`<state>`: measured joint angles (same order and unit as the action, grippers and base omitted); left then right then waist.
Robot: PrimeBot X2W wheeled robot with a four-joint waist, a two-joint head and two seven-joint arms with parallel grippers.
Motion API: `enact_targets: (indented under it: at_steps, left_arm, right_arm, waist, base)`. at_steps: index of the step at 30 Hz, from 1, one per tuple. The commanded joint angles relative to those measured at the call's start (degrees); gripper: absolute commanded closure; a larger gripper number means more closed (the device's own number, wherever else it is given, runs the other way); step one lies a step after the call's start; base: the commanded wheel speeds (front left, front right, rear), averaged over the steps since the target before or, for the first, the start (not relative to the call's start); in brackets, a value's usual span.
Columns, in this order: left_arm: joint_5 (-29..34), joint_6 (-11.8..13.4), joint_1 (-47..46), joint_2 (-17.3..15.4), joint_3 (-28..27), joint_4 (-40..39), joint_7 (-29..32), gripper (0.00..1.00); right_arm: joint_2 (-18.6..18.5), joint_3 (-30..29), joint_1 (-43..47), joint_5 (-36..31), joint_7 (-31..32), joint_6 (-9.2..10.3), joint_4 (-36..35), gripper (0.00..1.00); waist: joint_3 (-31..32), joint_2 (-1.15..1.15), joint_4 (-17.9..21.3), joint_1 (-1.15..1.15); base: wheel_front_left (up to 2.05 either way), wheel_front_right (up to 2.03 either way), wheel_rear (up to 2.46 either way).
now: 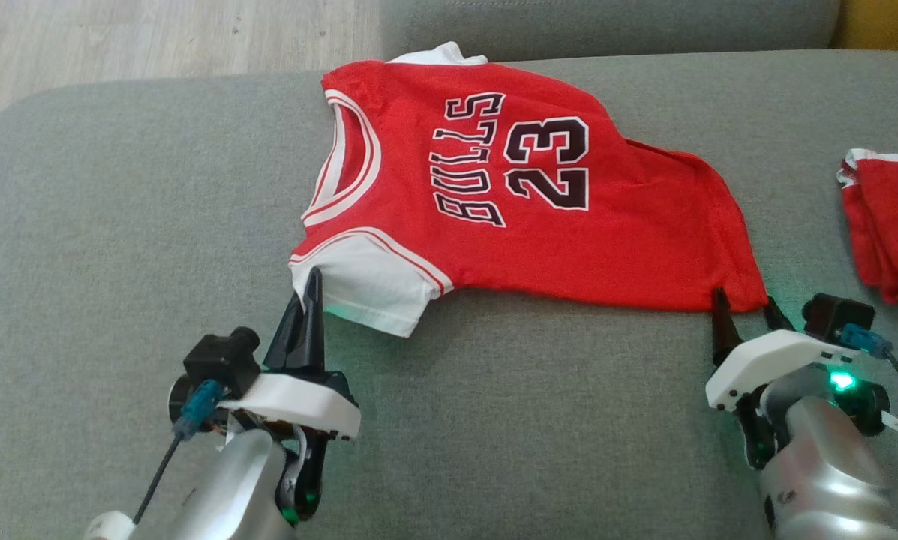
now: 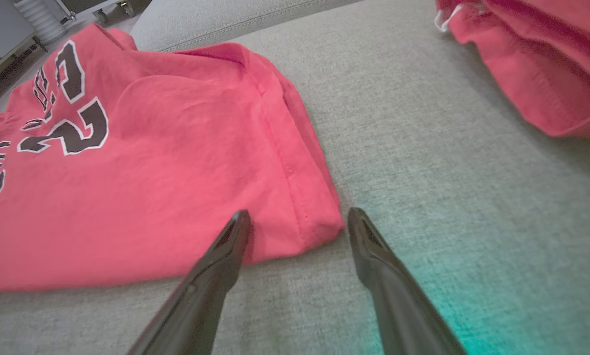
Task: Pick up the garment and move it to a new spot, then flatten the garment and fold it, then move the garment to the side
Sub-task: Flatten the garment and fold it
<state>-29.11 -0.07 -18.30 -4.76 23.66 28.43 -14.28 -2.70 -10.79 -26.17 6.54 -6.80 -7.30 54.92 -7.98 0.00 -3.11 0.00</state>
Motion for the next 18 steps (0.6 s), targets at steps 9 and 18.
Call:
enact_targets:
  at_steps: [9,18]
  left_arm:
    - [1.9,-0.9,-2.2,0.2,-4.3,-2.5,-0.7,1.00]
    - [0.7,-2.6,-1.3,0.9,-8.5,-4.5,-0.7,1.00]
  right_arm:
    - [-0.2,-1.2,-5.3,-1.0,-3.8,-0.19,7.9,0.64]
    - [-0.2,9.2,-8.9,6.4,-7.4,-0.19,9.4,1.00]
  waist:
    - [-0.1,0.00,-0.4,0.00]
    - [2.7,0.00,1.4,0.00]
  base:
    - [0.00,0.00,0.00]
    - [0.00,0.00,0.00]
